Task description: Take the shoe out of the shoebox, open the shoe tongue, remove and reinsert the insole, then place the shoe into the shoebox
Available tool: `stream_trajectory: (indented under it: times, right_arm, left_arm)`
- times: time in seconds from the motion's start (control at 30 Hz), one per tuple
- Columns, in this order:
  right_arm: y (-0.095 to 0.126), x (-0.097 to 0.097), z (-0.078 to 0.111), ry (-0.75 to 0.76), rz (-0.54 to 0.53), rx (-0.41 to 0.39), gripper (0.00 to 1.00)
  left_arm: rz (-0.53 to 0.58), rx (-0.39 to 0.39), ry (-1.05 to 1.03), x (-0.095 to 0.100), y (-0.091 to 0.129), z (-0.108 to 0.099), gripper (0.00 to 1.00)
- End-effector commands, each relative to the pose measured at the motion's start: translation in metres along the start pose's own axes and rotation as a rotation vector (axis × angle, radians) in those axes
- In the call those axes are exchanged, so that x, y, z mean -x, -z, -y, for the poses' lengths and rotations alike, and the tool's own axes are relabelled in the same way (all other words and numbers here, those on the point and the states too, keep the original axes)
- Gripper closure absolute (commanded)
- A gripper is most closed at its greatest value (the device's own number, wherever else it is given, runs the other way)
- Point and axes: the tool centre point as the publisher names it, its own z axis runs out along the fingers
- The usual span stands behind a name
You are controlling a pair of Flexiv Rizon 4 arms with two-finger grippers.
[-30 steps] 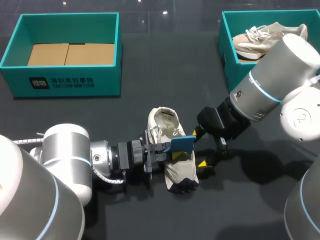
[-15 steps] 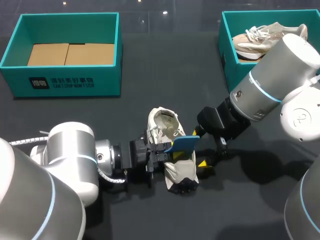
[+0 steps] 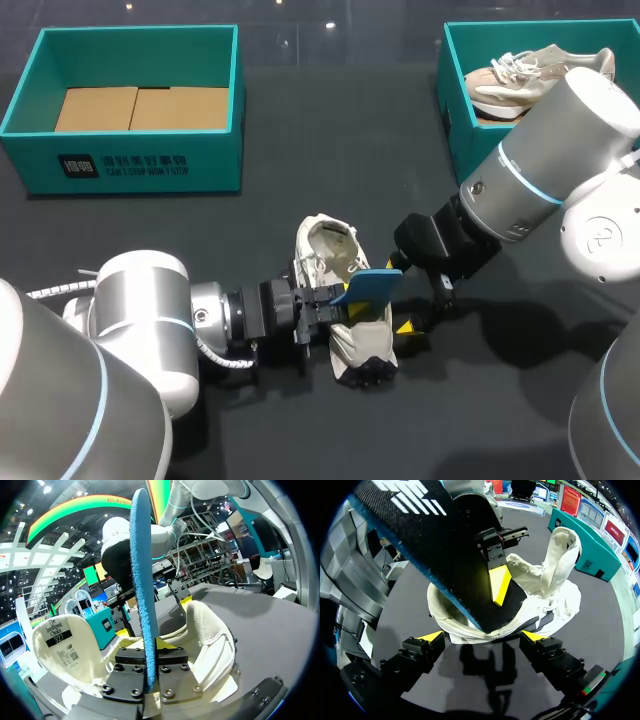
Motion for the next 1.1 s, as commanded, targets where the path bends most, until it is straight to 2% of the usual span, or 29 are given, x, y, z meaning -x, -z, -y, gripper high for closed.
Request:
stream_trajectory:
  times: [0.03, 0.1, 0.33, 0.6, 0.8, 1.1]
  right_arm:
    - [-0.002, 0.0, 0.0, 0.0, 0.002, 0.0, 0.0]
    - [-0.002, 0.0, 0.0, 0.0, 0.002, 0.0, 0.0]
    - [-0.002, 0.0, 0.0, 0.0, 0.002, 0.0, 0.0]
    - [-0.002, 0.0, 0.0, 0.0, 0.002, 0.0, 0.0]
    - [-0.002, 0.0, 0.0, 0.0, 0.002, 0.0, 0.0]
    - [-0.002, 0.0, 0.0, 0.0, 0.002, 0.0, 0.0]
  left_arm:
    - [-0.015, -0.013, 0.001, -0.001, 0.001, -0.001, 0.93]
    - [-0.018, -0.017, -0.001, -0.002, 0.001, 0.0, 0.87]
    - [-0.019, -0.026, -0.012, -0.003, 0.006, 0.007, 0.76]
    - [-0.009, -0.025, -0.048, -0.006, 0.011, 0.023, 0.75]
    - [-0.001, 0.007, -0.085, -0.006, 0.011, 0.037, 0.76]
    - [-0.007, 0.033, -0.108, -0.009, 0.005, 0.047, 0.77]
